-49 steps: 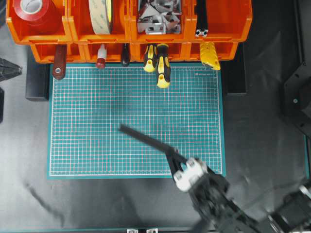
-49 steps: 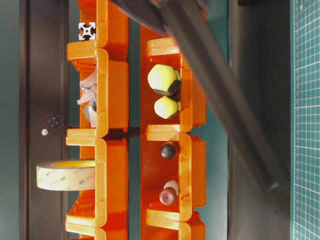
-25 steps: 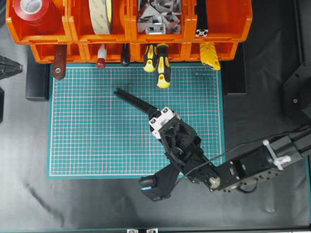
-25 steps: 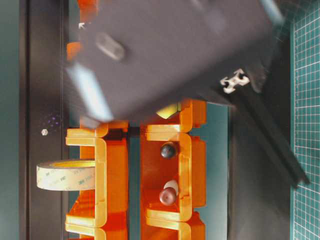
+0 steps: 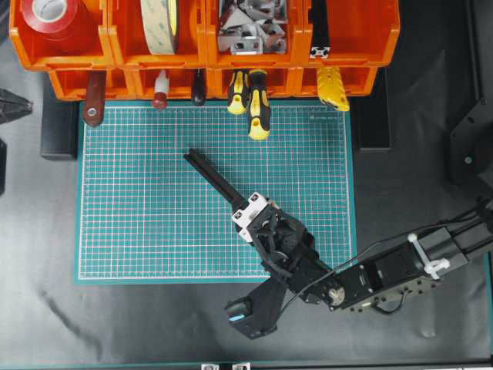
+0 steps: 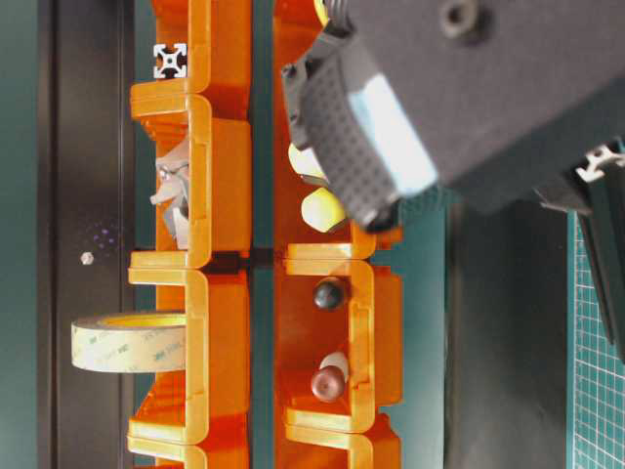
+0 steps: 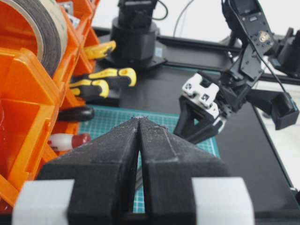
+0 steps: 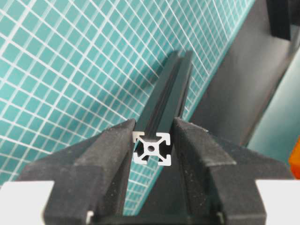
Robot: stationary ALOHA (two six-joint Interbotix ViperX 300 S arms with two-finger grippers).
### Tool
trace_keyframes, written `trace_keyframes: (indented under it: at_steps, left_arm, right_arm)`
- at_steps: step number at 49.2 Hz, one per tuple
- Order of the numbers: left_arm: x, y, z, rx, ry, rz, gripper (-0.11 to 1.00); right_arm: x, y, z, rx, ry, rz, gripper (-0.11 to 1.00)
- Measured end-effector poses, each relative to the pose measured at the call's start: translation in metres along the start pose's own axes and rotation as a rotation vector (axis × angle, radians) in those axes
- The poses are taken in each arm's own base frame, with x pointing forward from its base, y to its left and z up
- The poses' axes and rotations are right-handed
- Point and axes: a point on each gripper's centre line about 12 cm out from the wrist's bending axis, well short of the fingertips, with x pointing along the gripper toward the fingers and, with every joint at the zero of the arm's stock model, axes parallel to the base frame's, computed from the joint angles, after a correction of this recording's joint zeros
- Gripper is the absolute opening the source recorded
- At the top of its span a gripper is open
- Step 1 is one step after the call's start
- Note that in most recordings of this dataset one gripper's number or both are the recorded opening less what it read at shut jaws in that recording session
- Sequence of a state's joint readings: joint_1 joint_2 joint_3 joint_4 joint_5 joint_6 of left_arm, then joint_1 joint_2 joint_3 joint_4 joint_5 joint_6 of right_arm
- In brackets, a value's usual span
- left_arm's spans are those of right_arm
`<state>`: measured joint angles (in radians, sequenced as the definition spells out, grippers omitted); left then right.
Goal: Pick frame from container rack with right arm.
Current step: 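Swing the held bar over the mat and lower it, then open the right gripper to release the bar on the mat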
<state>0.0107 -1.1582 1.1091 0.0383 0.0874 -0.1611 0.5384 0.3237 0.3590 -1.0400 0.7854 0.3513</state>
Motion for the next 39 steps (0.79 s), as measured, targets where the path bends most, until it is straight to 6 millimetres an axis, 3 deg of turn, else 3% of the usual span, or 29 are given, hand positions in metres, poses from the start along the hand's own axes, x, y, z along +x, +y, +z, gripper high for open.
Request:
trace_keyframes:
  at_steps: [18,23,34,39]
  left_arm:
    - [0.0,0.0,-0.001,0.002,0.008,0.001,0.0]
    - [0.0,0.0,-0.002,-0.002,0.015,0.002,0.0]
    - [0.0,0.0,-0.004,-0.003,0.031,0.0,0.0]
    - [-0.001,0.0,-0.006,-0.006,0.045,0.001,0.0]
  right_arm:
    - [-0.004,0.01,0.008,0.059,-0.023,0.089,0.26]
    - [-0.003,0.018,0.008,0.086,-0.029,0.143,0.36]
    - [-0.002,0.035,0.008,0.13,-0.064,0.242,0.37]
    - [-0.003,0.048,0.009,0.18,-0.068,0.315,0.64]
